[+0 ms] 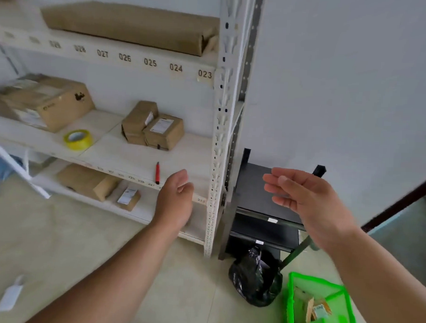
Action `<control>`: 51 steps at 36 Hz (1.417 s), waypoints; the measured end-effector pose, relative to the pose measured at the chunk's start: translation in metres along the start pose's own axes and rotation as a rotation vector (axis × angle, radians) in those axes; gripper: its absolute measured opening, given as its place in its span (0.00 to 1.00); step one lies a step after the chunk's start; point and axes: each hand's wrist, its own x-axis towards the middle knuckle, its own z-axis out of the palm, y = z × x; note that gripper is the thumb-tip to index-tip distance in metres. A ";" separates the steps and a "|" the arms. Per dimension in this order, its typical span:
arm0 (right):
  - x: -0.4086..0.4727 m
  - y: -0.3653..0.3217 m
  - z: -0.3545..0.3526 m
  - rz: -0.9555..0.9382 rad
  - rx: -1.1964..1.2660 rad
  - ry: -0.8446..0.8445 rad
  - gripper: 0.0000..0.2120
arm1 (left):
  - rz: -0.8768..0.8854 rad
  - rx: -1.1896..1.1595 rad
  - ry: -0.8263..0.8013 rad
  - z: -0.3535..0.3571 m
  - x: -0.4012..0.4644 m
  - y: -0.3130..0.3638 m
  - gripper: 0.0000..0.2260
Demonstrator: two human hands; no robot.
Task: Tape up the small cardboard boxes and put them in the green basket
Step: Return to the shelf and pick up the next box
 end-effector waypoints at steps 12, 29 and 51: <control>0.041 -0.016 0.101 0.005 -0.088 -0.191 0.13 | 0.008 -0.038 0.144 -0.072 0.038 0.004 0.17; 0.144 -0.004 0.191 0.078 -0.057 -0.294 0.18 | -0.090 0.085 0.229 -0.129 0.114 0.018 0.20; 0.240 0.028 0.386 0.357 -0.039 0.101 0.21 | -0.126 0.208 -0.116 -0.254 0.333 -0.015 0.20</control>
